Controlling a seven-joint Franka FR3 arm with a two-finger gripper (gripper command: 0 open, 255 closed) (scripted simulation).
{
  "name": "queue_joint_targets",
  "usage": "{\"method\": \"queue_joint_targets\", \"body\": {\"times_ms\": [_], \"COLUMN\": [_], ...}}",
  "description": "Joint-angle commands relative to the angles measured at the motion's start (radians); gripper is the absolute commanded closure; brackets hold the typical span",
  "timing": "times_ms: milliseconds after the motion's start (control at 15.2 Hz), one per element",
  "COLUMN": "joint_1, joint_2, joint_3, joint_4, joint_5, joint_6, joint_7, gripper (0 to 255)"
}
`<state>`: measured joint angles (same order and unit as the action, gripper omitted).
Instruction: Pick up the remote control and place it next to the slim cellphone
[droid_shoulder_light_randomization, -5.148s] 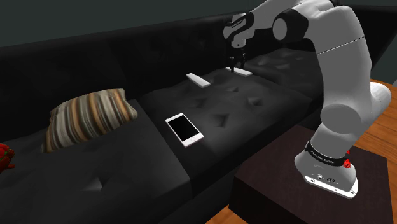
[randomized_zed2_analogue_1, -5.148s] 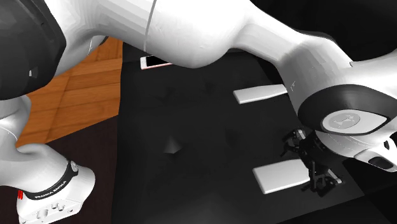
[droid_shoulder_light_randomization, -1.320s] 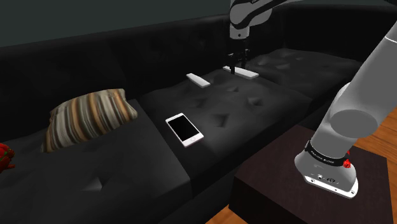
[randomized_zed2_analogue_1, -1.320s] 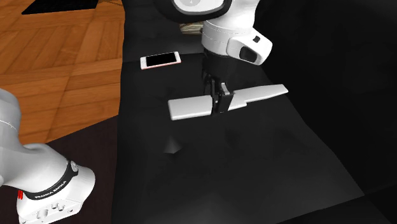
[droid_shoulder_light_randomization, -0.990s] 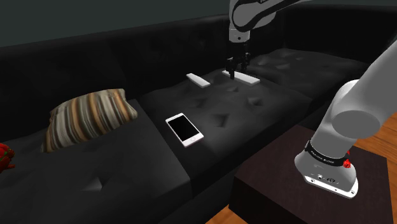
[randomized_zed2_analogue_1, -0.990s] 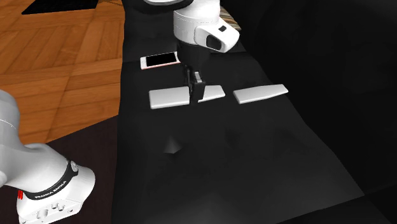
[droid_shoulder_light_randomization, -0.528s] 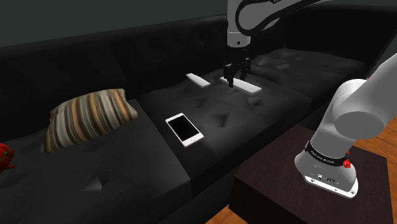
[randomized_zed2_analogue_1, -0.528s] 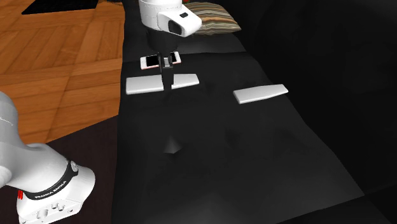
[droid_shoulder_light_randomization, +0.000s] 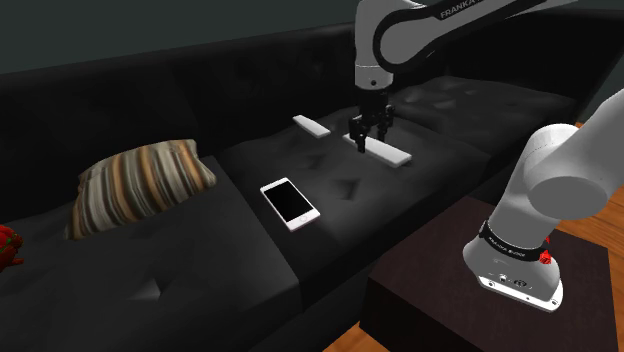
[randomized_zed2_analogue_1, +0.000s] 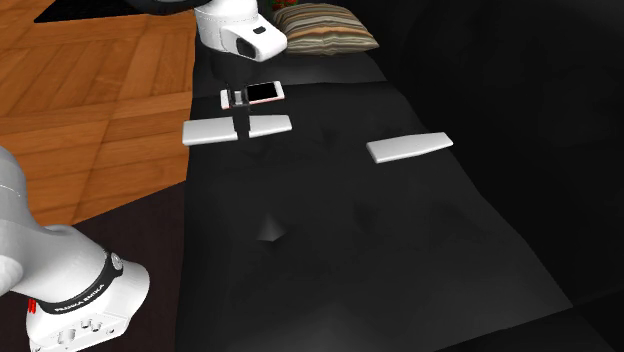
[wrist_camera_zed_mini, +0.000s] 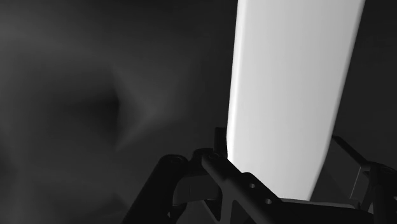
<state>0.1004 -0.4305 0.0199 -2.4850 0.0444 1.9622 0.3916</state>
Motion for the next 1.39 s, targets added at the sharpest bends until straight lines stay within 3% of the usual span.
{"method": "queue_joint_targets", "body": {"times_ms": [0, 726, 1254, 1320], "joint_1": [0.001, 0.003, 0.003, 0.003], "joint_2": [0.007, 0.084, 0.085, 0.085], "joint_3": [0.002, 0.004, 0.004, 0.004], "joint_4": [-0.022, -0.114, -0.115, -0.115], "joint_5": [0.002, 0.006, 0.006, 0.006], "joint_6": [0.03, 0.198, 0.201, 0.201], "joint_7": [0.002, -0.004, -0.004, -0.004], "gripper": [255, 255, 255, 0]}}
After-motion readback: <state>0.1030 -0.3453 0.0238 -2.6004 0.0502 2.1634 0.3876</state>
